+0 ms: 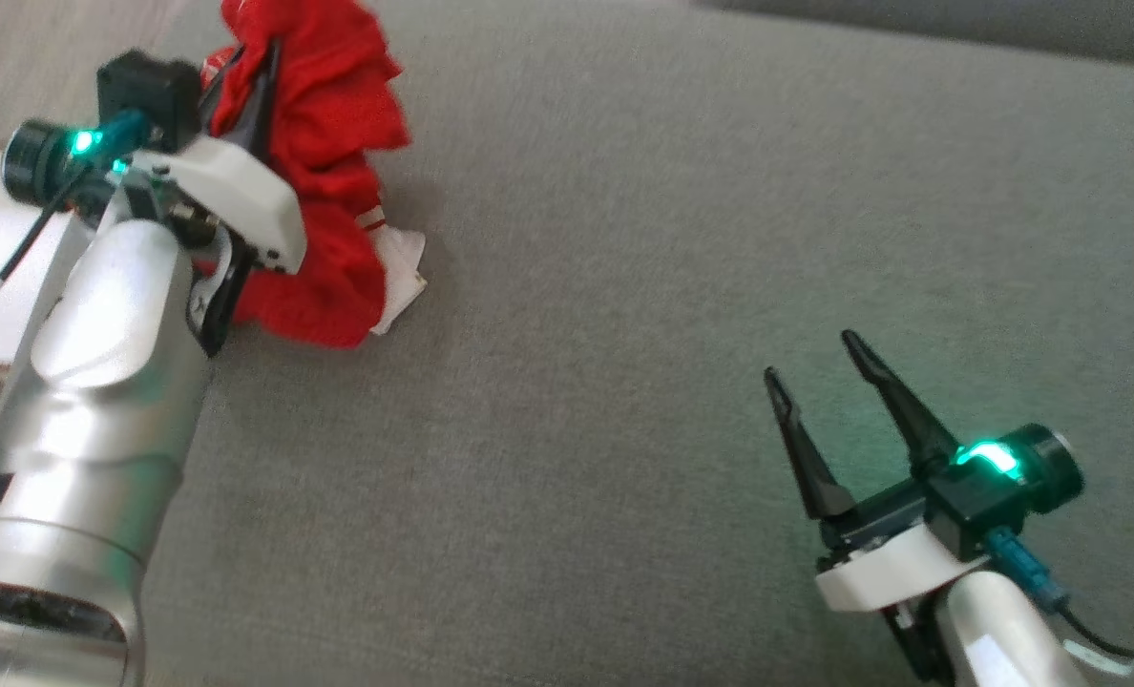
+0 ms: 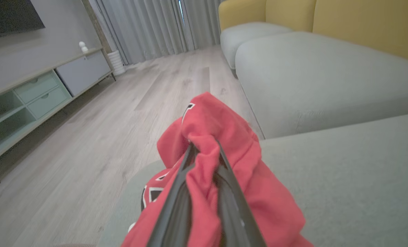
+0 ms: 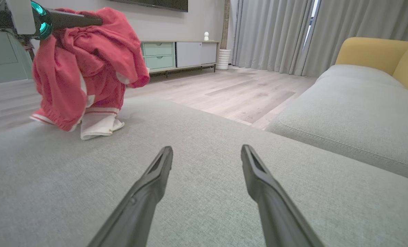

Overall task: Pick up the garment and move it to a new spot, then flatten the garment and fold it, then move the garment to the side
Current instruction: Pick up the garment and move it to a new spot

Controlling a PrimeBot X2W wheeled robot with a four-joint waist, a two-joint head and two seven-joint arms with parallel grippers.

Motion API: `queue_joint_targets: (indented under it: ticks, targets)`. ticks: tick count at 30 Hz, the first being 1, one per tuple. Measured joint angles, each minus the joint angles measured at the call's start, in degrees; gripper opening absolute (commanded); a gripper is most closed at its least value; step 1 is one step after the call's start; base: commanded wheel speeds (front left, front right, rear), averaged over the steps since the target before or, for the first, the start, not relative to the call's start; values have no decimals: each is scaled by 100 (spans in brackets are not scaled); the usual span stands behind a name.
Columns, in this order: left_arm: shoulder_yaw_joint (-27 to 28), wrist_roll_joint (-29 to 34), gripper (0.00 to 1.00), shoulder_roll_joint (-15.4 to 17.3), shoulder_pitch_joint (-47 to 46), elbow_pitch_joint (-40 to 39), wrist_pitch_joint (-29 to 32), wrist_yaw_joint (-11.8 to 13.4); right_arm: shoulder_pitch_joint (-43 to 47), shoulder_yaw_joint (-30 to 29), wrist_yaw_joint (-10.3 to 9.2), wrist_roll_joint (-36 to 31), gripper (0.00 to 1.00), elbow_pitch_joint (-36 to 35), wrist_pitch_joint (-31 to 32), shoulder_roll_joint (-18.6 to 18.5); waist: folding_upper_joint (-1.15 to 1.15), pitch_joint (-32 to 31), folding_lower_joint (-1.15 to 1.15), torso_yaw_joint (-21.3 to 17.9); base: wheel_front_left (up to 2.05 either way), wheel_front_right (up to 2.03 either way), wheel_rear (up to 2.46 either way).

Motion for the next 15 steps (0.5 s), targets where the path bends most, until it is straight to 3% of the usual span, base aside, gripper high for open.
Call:
queue_joint_targets:
  ticks: [6,15]
  targets:
    - [-612,-493,0,89,-196,-756,-70,0,71,82,0,66,100,105,0,309,0,-614,-2,-354,0,0,0]
    - [-1380,-1489,0,70,-269,-1984,116,0,324,177,0,135,100,149,0,486,0,-1090,-1,-1598,0,0,0]
